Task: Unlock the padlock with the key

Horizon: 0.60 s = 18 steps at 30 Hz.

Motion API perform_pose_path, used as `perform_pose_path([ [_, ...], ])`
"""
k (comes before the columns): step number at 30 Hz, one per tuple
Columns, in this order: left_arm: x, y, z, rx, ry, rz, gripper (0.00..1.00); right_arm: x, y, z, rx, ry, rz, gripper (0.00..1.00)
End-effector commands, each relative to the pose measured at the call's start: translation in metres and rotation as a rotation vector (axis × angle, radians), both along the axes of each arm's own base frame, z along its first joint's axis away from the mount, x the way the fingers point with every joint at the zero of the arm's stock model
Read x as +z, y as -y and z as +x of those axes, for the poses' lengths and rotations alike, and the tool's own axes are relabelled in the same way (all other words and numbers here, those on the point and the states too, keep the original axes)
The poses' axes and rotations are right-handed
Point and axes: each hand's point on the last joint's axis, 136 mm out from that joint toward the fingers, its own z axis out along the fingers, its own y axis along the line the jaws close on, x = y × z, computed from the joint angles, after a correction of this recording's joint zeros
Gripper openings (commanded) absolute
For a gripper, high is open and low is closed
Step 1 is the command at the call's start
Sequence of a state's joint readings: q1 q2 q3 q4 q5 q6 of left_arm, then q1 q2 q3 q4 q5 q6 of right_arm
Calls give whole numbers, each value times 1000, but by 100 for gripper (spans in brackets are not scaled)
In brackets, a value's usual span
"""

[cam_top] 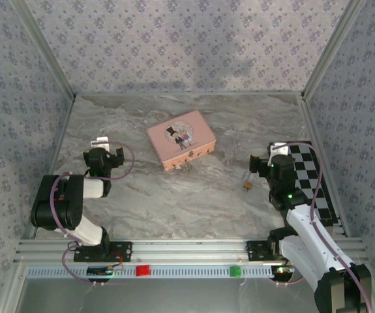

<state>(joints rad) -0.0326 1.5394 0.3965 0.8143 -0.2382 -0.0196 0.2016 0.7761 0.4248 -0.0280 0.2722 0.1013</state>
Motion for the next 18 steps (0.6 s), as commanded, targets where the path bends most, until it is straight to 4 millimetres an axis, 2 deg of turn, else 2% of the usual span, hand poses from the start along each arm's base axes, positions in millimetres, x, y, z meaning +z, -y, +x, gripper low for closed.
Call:
perform_pose_path([
  [1,9,4,3,-14,42,-20,100,2,4,0,-21,22,24,99],
  [8,8,3,5,-34,33,-48,100,8,12,7,-52,35,22,99],
  [18,8,4,6,-36,34,-48,100,2,18,42,-74,69,-69,99],
])
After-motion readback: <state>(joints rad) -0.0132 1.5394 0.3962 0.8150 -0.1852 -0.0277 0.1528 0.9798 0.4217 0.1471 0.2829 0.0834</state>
